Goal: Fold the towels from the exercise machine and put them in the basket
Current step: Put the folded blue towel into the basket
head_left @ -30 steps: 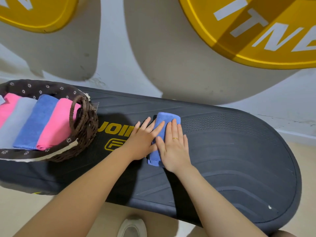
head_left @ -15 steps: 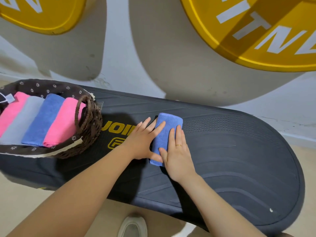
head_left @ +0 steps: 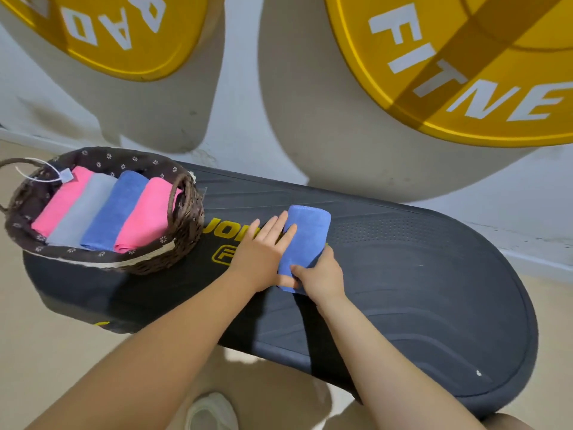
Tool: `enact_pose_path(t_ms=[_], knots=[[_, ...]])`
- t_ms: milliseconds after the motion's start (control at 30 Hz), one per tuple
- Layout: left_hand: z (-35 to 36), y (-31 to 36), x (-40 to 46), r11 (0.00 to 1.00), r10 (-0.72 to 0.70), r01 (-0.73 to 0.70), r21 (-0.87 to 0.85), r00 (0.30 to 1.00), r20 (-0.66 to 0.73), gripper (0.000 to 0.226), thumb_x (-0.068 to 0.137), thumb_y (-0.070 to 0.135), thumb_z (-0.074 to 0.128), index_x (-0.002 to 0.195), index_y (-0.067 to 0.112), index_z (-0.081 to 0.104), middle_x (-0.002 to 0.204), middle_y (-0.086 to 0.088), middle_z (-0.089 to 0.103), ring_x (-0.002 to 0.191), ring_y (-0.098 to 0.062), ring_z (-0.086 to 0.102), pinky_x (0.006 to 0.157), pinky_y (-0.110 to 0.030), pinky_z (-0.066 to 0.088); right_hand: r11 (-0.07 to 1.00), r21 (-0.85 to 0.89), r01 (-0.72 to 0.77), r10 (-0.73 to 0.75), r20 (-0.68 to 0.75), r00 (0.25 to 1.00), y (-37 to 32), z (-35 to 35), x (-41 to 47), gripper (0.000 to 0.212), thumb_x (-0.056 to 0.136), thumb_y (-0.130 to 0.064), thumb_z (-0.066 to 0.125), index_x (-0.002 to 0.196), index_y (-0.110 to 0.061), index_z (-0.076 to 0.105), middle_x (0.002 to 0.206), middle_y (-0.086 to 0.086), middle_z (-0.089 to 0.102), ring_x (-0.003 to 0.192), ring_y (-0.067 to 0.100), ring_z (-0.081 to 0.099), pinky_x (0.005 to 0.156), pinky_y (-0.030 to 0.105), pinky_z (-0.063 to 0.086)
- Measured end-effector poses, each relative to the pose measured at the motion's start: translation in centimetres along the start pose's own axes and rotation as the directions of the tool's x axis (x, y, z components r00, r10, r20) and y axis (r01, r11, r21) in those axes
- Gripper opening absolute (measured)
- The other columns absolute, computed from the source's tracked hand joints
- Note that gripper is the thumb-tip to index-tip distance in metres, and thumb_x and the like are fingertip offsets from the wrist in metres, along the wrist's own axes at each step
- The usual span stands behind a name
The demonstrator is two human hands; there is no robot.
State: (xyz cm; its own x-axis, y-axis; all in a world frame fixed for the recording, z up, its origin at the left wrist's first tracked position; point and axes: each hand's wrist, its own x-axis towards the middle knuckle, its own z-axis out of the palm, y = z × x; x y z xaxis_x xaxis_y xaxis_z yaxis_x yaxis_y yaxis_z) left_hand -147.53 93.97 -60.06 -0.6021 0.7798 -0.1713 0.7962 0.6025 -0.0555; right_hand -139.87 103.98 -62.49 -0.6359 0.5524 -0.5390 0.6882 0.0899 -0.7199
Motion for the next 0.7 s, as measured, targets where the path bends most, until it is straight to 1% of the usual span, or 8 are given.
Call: enact_pose_path(t_ms=[100, 200, 300, 433, 500, 567, 633, 700], knots=[[-2.3, -1.1, -0.5, 0.988, 0.135, -0.12, 0.096, 0.977, -0.165, 0.12, 0.028, 0.067, 0.078, 0.131, 0.014, 0.047, 0.136, -0.013, 0.052, 0.119, -0.026, 0.057, 0.1, -0.042, 0.042, 0.962, -0.201, 0.183, -0.169, 0.087, 0.982, -1.3, -1.6, -0.9, 0.053, 0.072, -0.011, 0.064, 0.122, -0.014, 0.045, 0.116, 0.01, 0.057, 0.112, 0.03, 0.05, 0.087, 0.036, 0.046], [-5.8, -2.4, -1.4, 0.969, 0.238, -0.204, 0.141, 0.927, -0.289, 0.126, 0.025, 0.052, 0.085, 0.135, 0.019, 0.035, 0.14, -0.008, 0.049, 0.124, -0.023, 0.052, 0.105, -0.04, 0.025, 0.75, -0.456, 0.479, -0.374, 0.306, 0.876, -4.5, -4.0, -1.7, 0.06, 0.07, -0.006, 0.061, 0.126, -0.022, 0.049, 0.11, 0.005, 0.054, 0.111, 0.025, 0.051, 0.077, 0.028, 0.04], [-8.3, -5.0, -2.7, 0.956, 0.287, -0.248, 0.159, 0.906, -0.312, 0.112, 0.031, 0.045, 0.084, 0.133, 0.014, 0.047, 0.135, -0.009, 0.053, 0.118, -0.022, 0.058, 0.101, -0.04, 0.041, 0.529, -0.539, 0.655, -0.482, 0.445, 0.755, -9.5, -5.2, -3.1, 0.062, 0.07, -0.008, 0.064, 0.126, -0.028, 0.052, 0.117, 0.003, 0.051, 0.114, 0.024, 0.05, 0.087, 0.037, 0.047], [-10.7, -8.5, -5.7, 0.995, 0.014, -0.028, -0.099, 0.991, -0.133, 0.082, 0.067, 0.04, 0.07, 0.138, 0.012, 0.038, 0.101, -0.006, 0.065, 0.087, -0.029, 0.065, 0.067, -0.032, 0.052, 0.301, -0.509, 0.806, -0.559, 0.59, 0.582, -16.1, -4.0, -4.6, 0.056, 0.073, -0.007, 0.064, 0.12, -0.036, 0.057, 0.123, -0.005, 0.048, 0.112, 0.023, 0.049, 0.093, 0.038, 0.043], [-11.1, -10.0, -6.9, 0.964, -0.183, 0.162, -0.211, 0.979, -0.087, 0.052, 0.079, 0.041, 0.058, 0.123, 0.018, 0.041, 0.093, -0.003, 0.06, 0.091, -0.028, 0.06, 0.064, -0.034, 0.045, 0.17, -0.525, 0.834, -0.586, 0.626, 0.514, -18.8, -2.1, -4.7, 0.055, 0.073, -0.005, 0.06, 0.117, -0.037, 0.058, 0.123, -0.007, 0.053, 0.117, 0.023, 0.046, 0.103, 0.038, 0.034], [-11.4, -12.0, -8.6, 0.879, -0.368, 0.303, -0.369, 0.922, -0.119, 0.047, 0.081, 0.042, 0.057, 0.119, 0.02, 0.04, 0.095, -0.003, 0.057, 0.094, -0.029, 0.057, 0.065, -0.033, 0.042, 0.082, -0.549, 0.832, -0.725, 0.54, 0.428, -21.1, 0.4, -4.7, 0.056, 0.071, -0.002, 0.06, 0.118, -0.031, 0.059, 0.123, -0.002, 0.055, 0.122, 0.028, 0.043, 0.109, 0.044, 0.024], [-11.1, -14.9, -10.2, 0.729, -0.551, 0.388, -0.563, 0.822, -0.147, 0.054, 0.08, 0.042, 0.061, 0.124, 0.025, 0.037, 0.103, -0.003, 0.059, 0.094, -0.031, 0.058, 0.072, -0.035, 0.045, 0.127, -0.543, 0.83, -0.882, 0.321, 0.344, -22.8, 3.2, -4.8, 0.059, 0.069, -0.001, 0.065, 0.124, -0.019, 0.056, 0.13, 0.011, 0.05, 0.123, 0.037, 0.043, 0.105, 0.048, 0.031], [-10.6, -17.6, -11.2, 0.587, -0.676, 0.414, -0.696, 0.723, -0.14, 0.059, 0.078, 0.042, 0.064, 0.126, 0.027, 0.035, 0.104, -0.004, 0.062, 0.094, -0.029, 0.059, 0.079, -0.039, 0.049, 0.327, -0.41, 0.852, -0.898, 0.148, 0.415, -24.4, 6.2, -5.6, 0.059, 0.077, -0.002, 0.063, 0.133, -0.013, 0.046, 0.137, 0.013, 0.041, 0.126, 0.032, 0.04, 0.103, 0.038, 0.034]])
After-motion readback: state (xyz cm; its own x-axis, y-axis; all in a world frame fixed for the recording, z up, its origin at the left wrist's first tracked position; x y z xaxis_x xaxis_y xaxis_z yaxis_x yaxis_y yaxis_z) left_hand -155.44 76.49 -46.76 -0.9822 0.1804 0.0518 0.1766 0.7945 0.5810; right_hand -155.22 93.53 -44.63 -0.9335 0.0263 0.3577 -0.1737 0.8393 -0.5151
